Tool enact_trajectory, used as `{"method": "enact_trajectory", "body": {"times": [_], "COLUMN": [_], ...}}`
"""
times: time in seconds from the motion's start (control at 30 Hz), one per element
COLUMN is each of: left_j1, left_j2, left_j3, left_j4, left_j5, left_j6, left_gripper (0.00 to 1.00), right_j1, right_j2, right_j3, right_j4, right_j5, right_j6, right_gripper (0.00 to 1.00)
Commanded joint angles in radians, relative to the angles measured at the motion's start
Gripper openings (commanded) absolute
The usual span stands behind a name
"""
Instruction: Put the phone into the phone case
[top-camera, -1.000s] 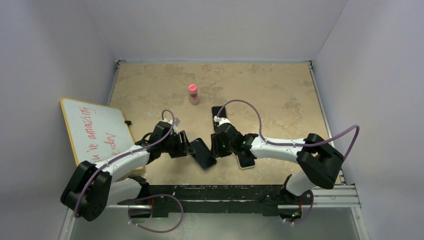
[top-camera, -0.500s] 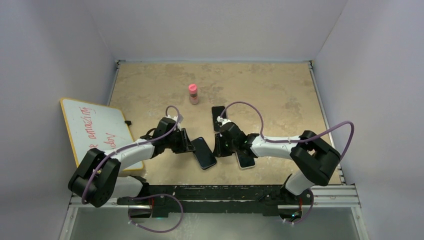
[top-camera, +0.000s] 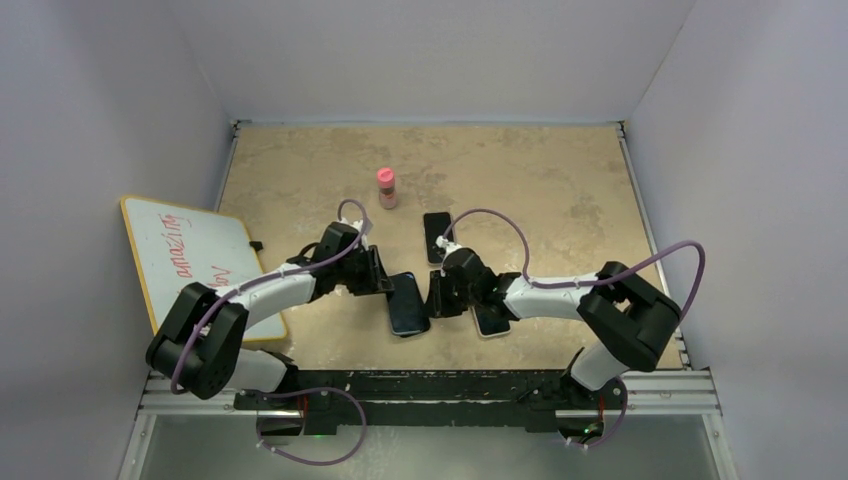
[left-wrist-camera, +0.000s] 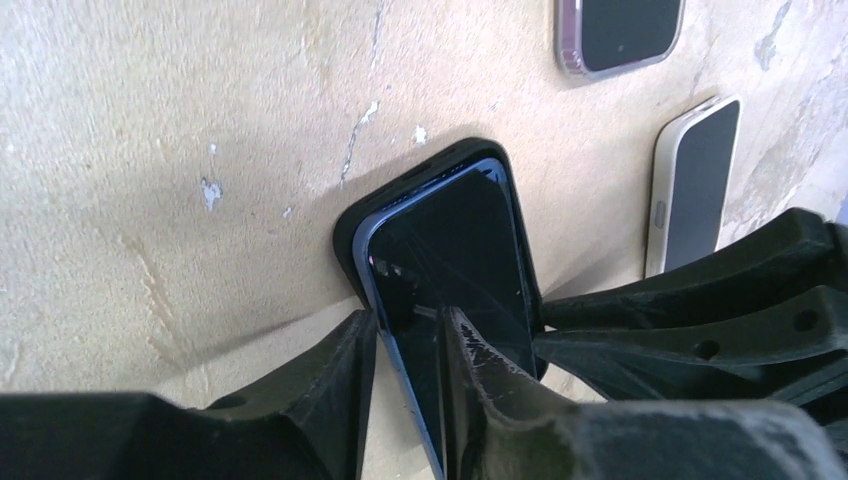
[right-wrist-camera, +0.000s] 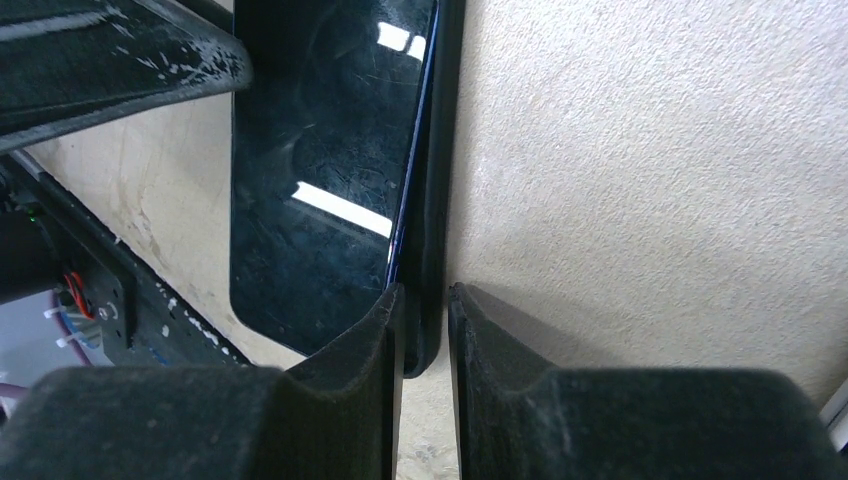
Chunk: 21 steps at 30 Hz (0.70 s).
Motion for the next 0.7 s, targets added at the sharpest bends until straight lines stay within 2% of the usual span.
{"method": "enact_trajectory", "body": {"times": [0.0,0.17,0.27,0.37,0.5,0.67], "left_j1": [0.003,0.003,0.003,0.003,0.003,0.0], "left_j2": [-0.02,-0.057,-0.074,-0.108,-0.131,-0.114], "left_j3": [0.084,0.079,0.042,0.002,-0.037,-0.073], "left_j4": [-0.075,-0.148,-0.155,-0.143,-0.123,-0.071], "left_j5": [-0.033,0.01,0.069,0.105,0.119,0.154], "left_j6": [0.045,0.059,0.051,0.034,0.017,-0.013], "left_gripper": [0.34,0.47,0.5,0.5,0.5,0.43], "right_j1": [0.008,0.008,0.008,0.008,0.007,0.008], "right_j2": [-0.043,-0.073,-0.064,-0.05,-0.008,0.016], "right_j3": [-0.024,-0.027,-0.025,-0.029,-0.022,-0.015], "right_j4": [0.015,-0.027,-0.024,0.011,0.029,0.041], "right_j5": [-0.019,-0.007,-0.017,-0.042,-0.055,-0.054], "right_j6": [0.06,0.06,0.055,0.043,0.044,0.042], "right_gripper": [0.25,0.27,0.26,0.27,0.35,0.33]}}
